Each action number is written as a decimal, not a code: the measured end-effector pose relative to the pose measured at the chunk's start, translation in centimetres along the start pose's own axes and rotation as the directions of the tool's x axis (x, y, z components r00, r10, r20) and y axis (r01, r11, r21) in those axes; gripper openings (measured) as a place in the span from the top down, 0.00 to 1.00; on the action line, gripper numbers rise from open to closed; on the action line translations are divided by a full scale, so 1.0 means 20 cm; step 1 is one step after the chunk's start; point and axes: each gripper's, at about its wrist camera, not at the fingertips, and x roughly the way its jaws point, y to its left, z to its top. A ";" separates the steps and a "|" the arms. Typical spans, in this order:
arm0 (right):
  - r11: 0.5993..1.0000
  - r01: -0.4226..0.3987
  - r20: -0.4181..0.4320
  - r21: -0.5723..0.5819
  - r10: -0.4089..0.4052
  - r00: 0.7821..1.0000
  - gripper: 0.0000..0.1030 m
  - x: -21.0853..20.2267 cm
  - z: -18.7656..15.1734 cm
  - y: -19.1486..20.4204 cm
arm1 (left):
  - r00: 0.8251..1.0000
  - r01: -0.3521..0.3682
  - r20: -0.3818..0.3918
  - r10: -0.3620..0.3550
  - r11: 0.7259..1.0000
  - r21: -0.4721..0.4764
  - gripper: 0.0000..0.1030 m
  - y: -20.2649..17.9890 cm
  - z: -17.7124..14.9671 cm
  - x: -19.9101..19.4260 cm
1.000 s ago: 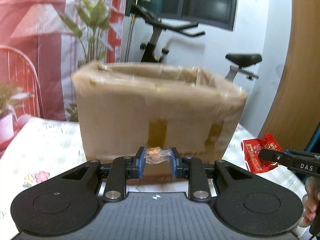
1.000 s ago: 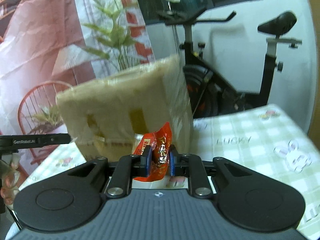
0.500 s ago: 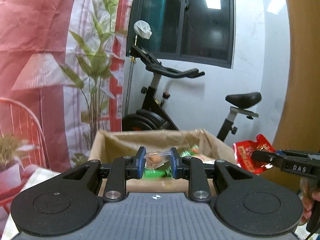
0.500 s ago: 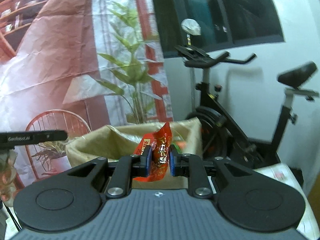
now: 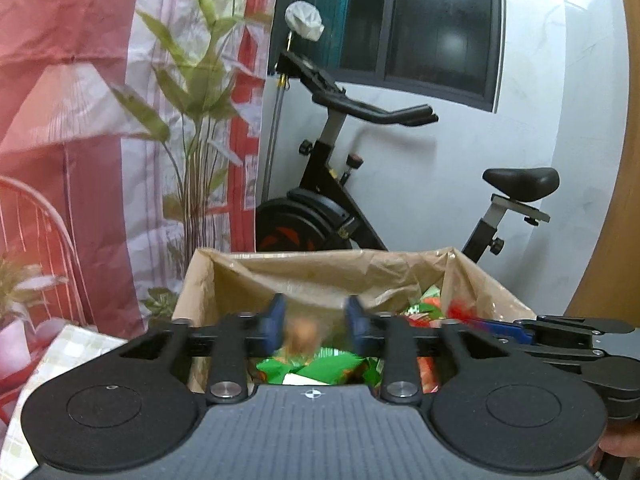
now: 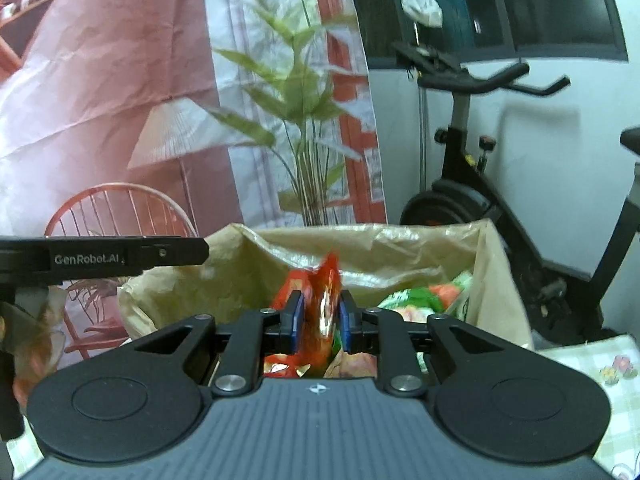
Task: Organize snacks
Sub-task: 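Grasp a small brown snack with the left tool, carry both over the box and release, then grasp the yellow pouch with the left tool while the right grasps the green packet, then lift both packets over the lined box and open both tools to drop them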
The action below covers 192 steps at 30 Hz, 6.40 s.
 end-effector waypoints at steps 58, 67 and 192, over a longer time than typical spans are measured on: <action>0.999 0.039 -0.441 0.021 -0.026 0.897 0.48 0.05 -0.89 0.19 | 0.963 -0.106 -0.254 0.092 0.993 -0.044 0.42 0.72 -0.78 -0.23; 0.997 0.068 -0.445 -0.027 -0.073 0.892 0.61 0.06 -0.91 0.17 | 0.959 -0.096 -0.277 0.059 0.988 -0.122 0.51 0.76 -0.81 0.07; 0.999 0.032 -0.063 -0.034 -0.034 0.997 0.56 -0.34 -0.08 0.04 | 0.994 -0.081 -0.062 0.086 0.994 0.071 0.41 0.05 -0.09 -0.37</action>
